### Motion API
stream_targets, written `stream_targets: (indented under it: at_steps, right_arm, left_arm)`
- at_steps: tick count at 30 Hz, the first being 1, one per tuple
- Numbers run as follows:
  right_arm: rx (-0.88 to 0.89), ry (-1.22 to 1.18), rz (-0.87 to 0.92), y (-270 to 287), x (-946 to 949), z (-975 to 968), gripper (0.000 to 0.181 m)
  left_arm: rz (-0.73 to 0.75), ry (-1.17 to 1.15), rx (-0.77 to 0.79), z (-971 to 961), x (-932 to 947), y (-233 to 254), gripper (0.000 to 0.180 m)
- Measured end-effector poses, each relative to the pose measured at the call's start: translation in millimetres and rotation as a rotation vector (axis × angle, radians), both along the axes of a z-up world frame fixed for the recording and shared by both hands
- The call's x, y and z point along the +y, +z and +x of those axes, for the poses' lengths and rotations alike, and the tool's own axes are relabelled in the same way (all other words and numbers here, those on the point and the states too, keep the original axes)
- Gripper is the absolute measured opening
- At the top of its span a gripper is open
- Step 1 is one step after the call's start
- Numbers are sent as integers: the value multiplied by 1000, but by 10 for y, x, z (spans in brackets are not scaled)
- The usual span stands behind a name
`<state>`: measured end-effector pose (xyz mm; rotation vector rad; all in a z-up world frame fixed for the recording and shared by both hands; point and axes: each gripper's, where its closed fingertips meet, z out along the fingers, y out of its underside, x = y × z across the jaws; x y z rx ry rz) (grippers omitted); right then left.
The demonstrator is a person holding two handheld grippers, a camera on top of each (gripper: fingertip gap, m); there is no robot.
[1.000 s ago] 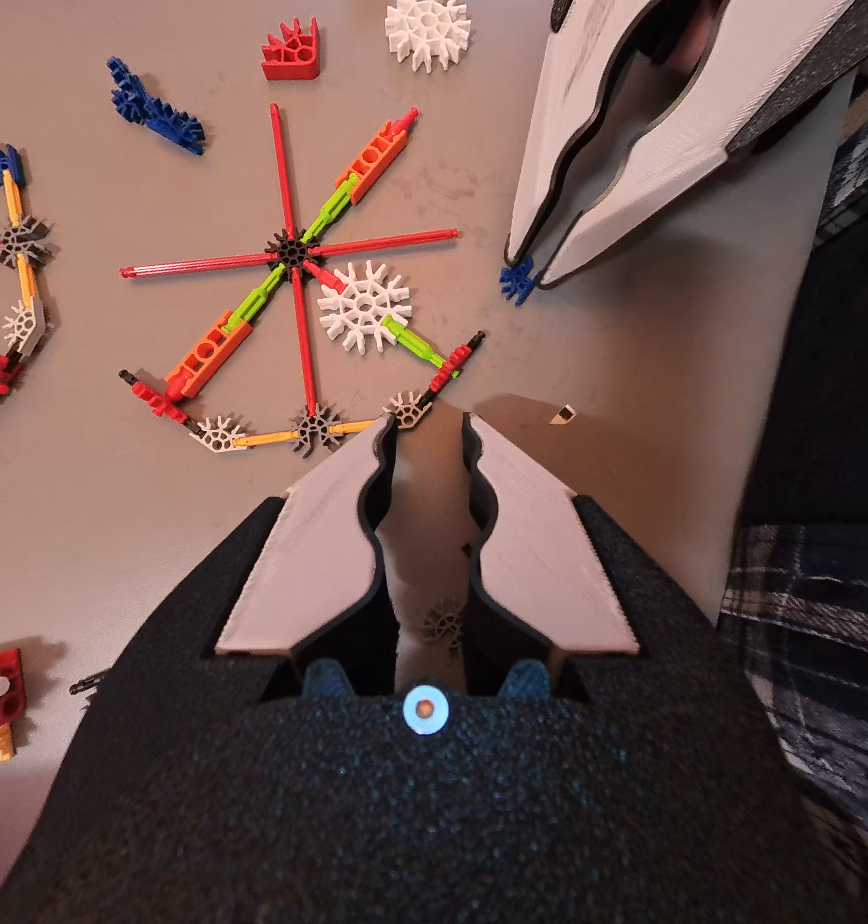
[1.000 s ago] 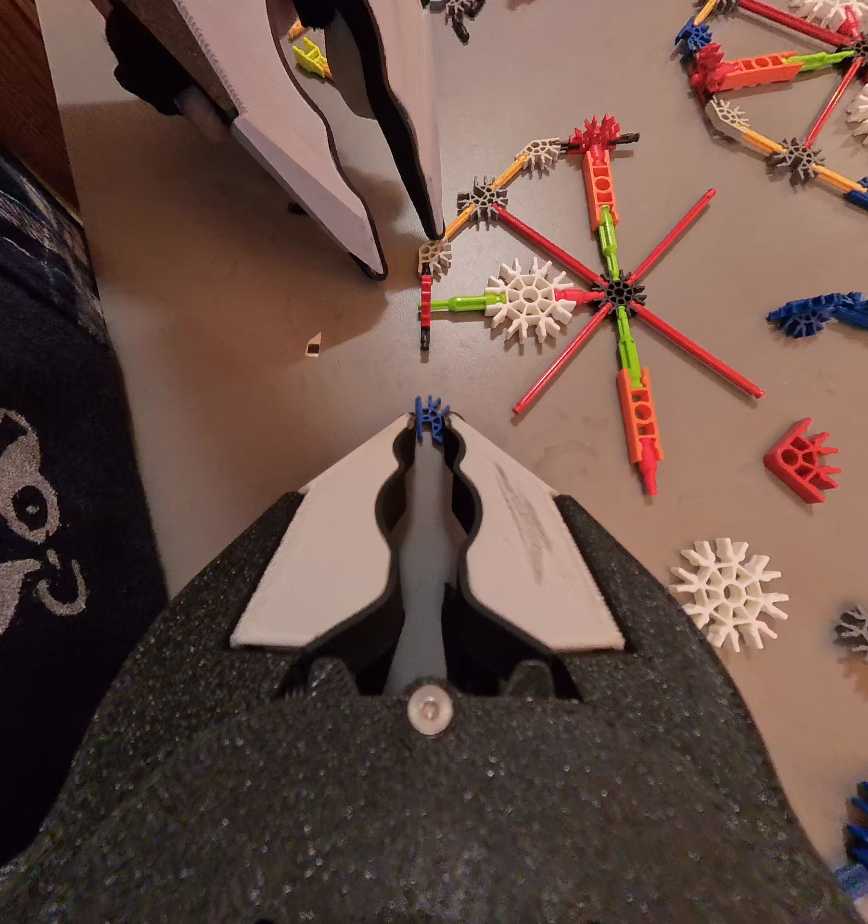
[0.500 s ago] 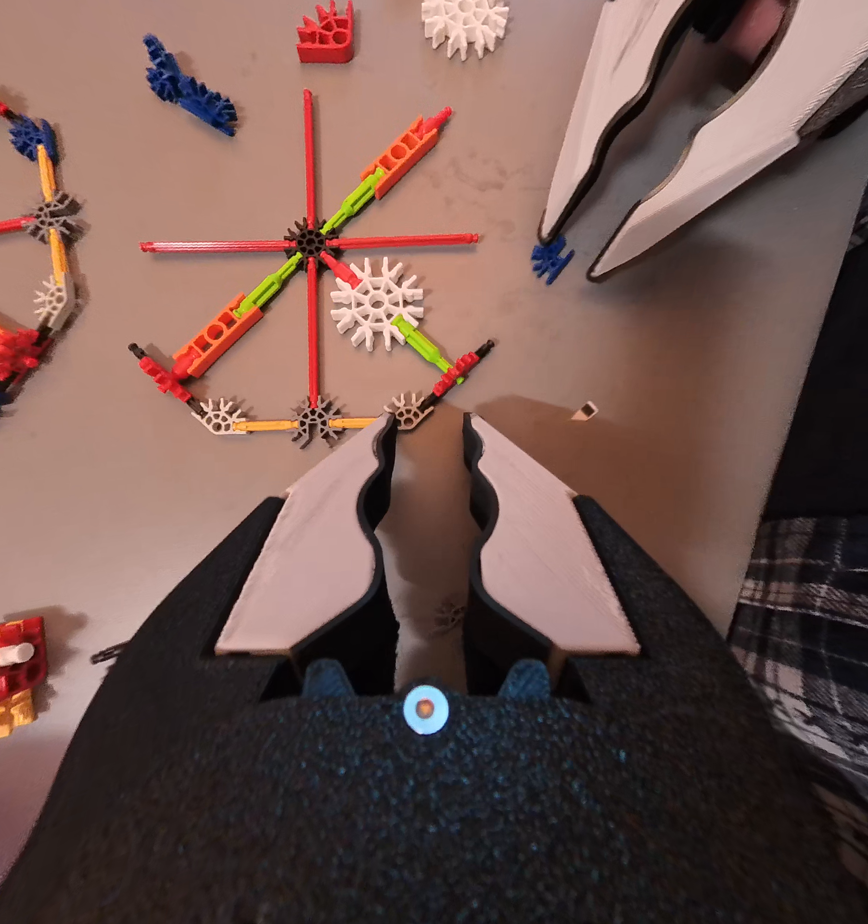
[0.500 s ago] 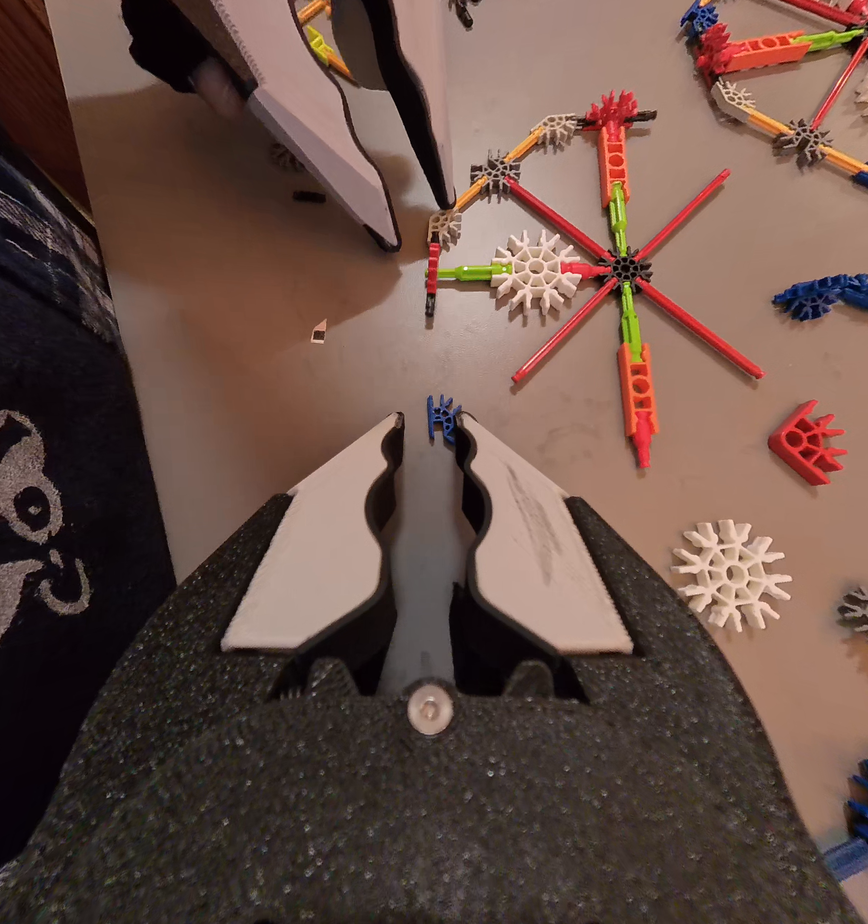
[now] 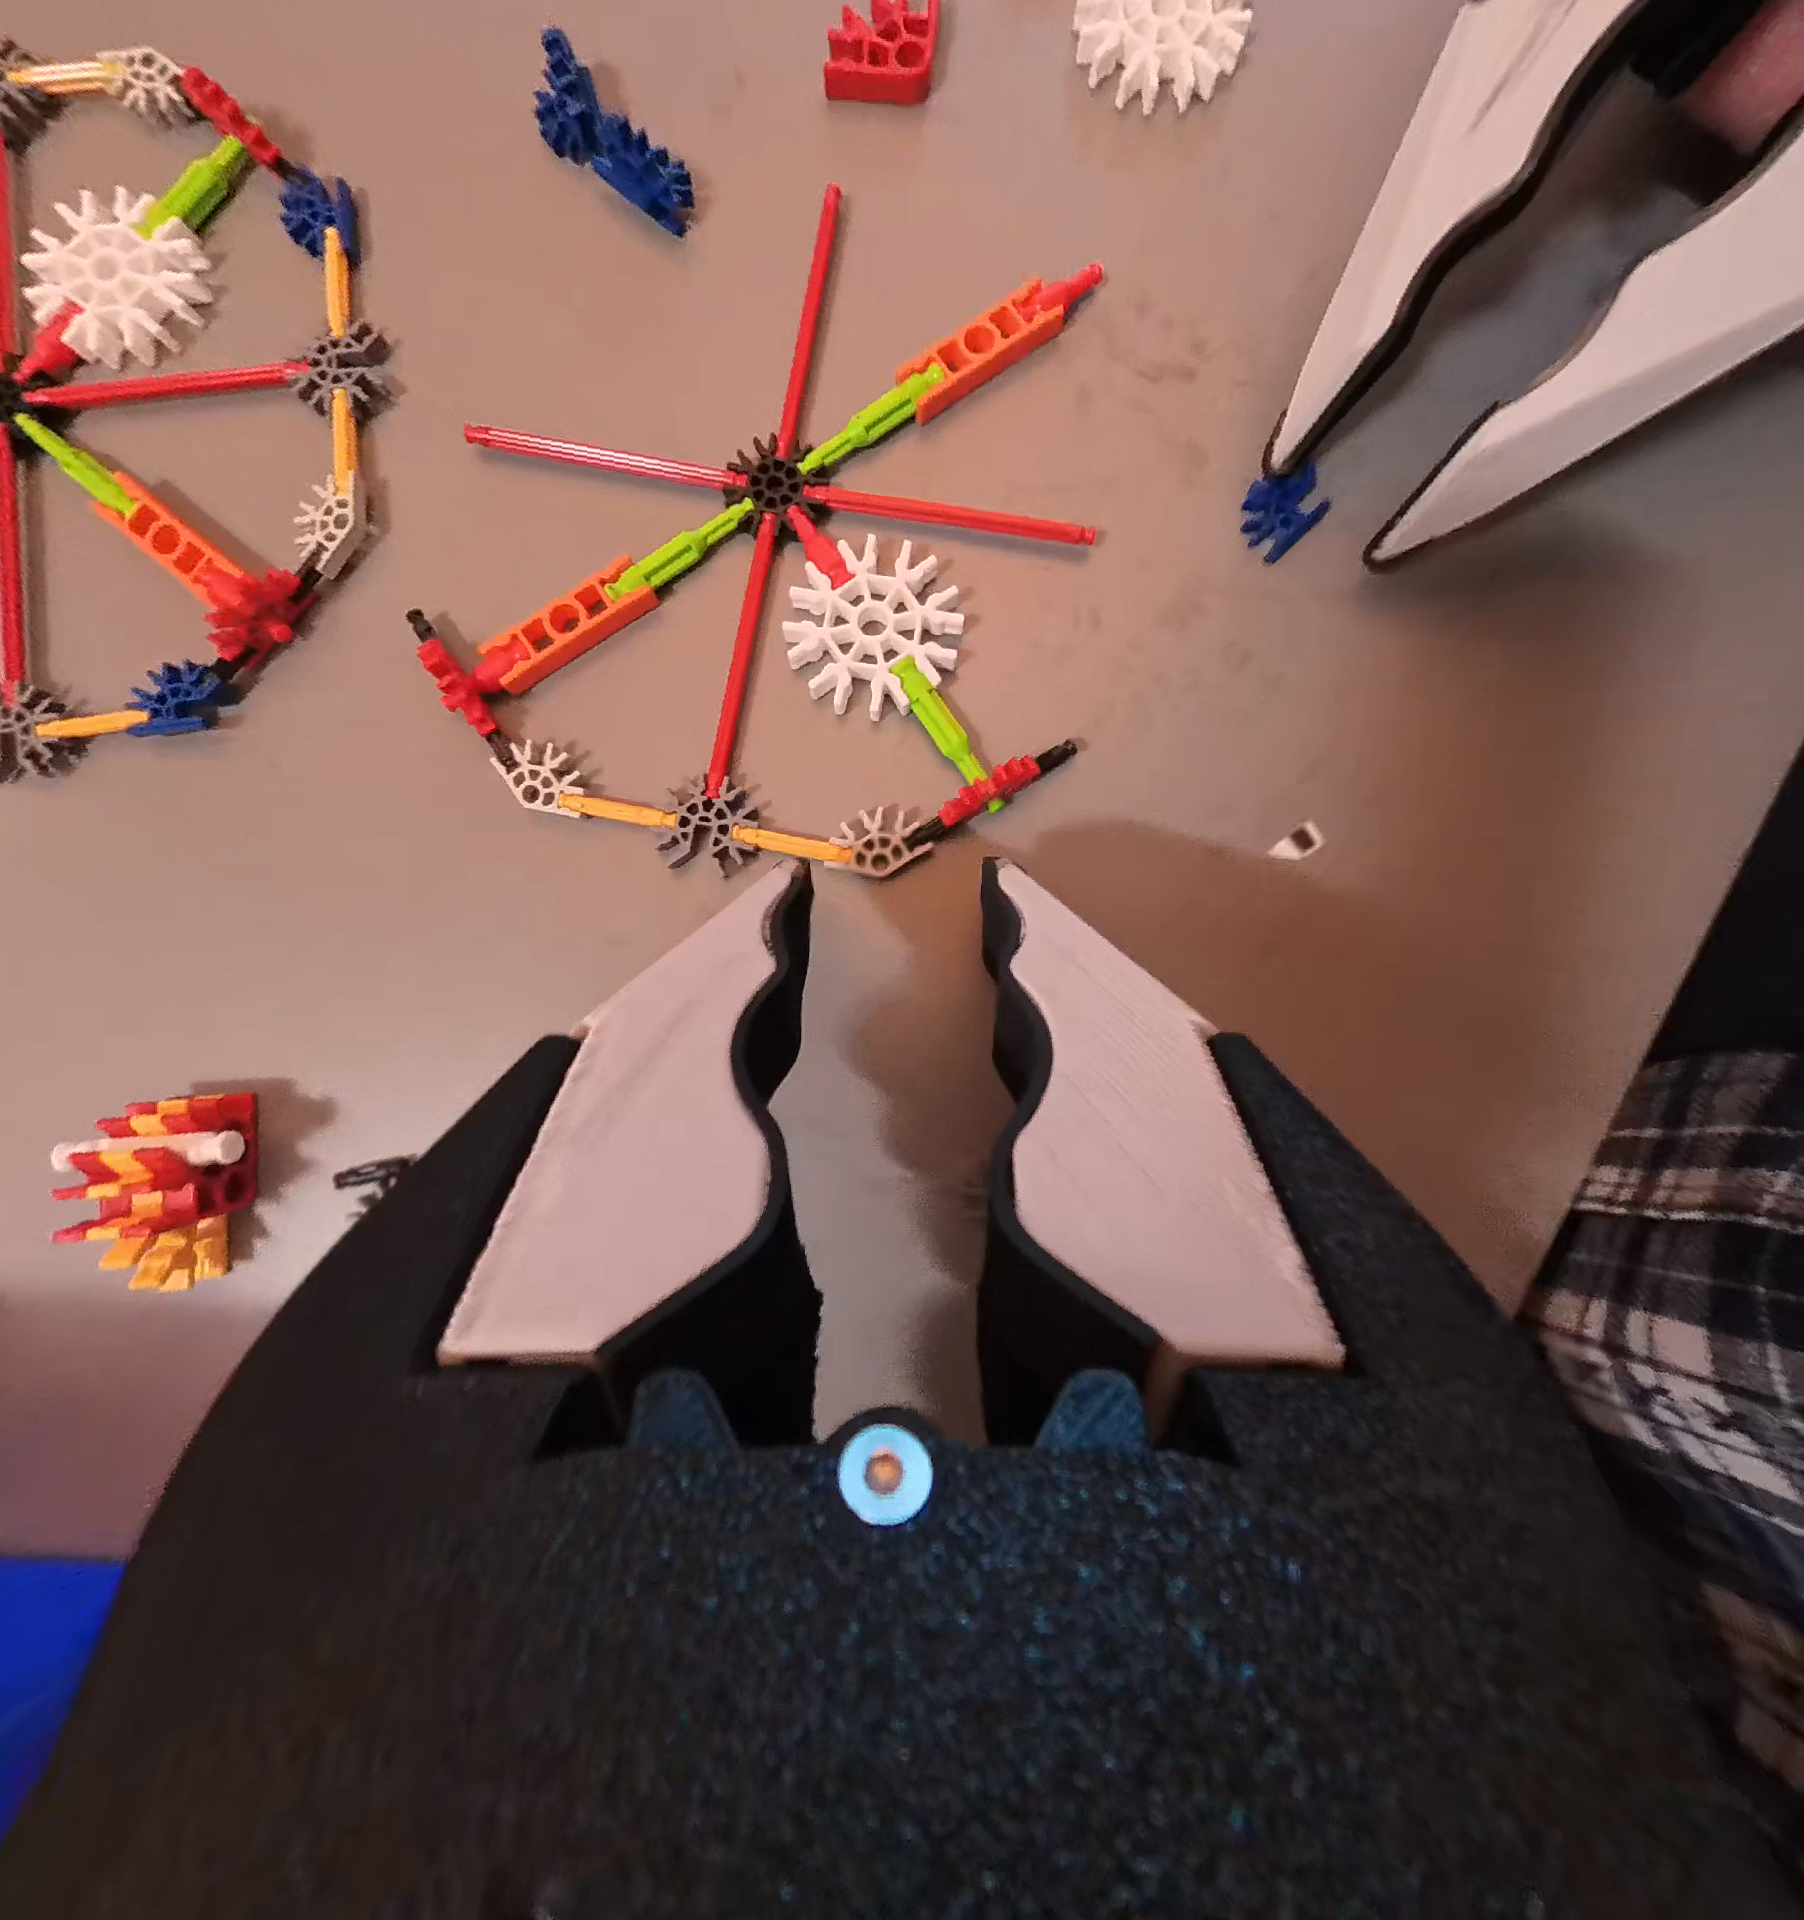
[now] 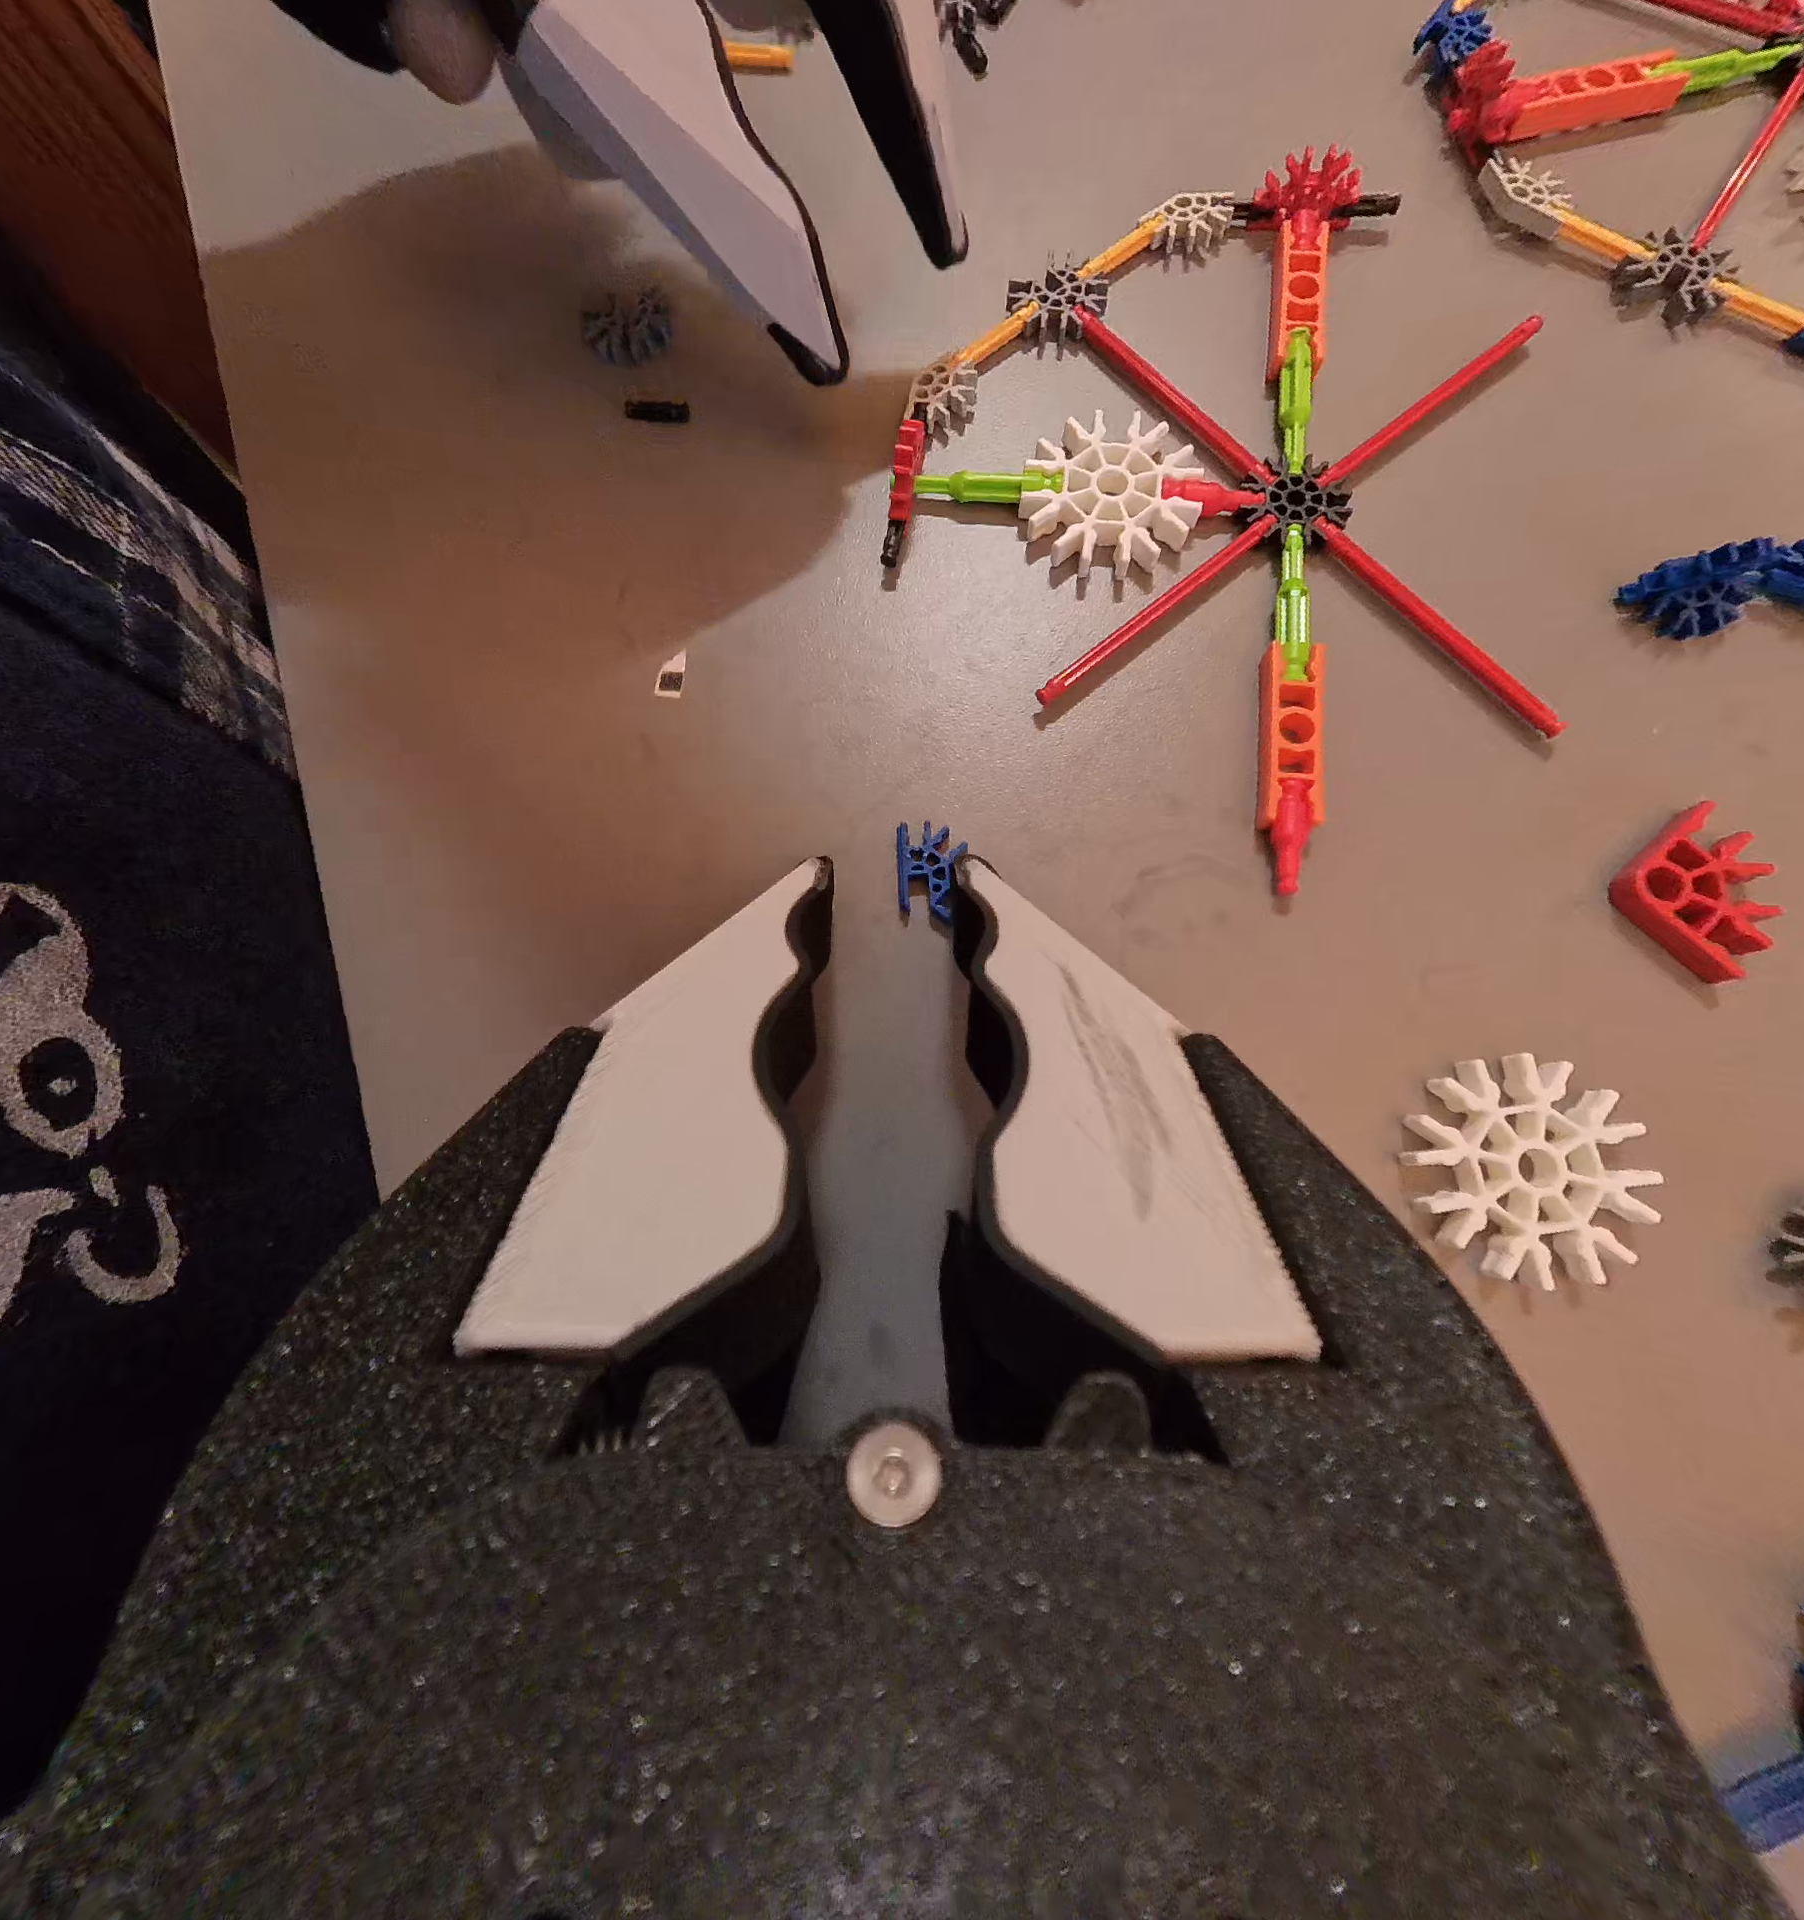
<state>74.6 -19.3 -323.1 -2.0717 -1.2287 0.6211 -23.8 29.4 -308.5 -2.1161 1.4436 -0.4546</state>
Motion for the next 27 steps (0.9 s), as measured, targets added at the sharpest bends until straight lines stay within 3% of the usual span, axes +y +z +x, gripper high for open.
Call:
stream_targets:
  at_steps: [11, 19, 27]
  right_arm:
    - [27, 16, -27, 5, -19, -10, 22]
    - [37, 26, -39, 6, -33, -9, 22]
    - [53, 27, -64, 9, -33, -4, 22]
  left_arm:
    - [-120, 237, -81, 242, -76, 14, 39]
    - [-101, 275, -46, 309, -75, -113, 15]
    - [-88, 206, -12, 260, -88, -129, 15]
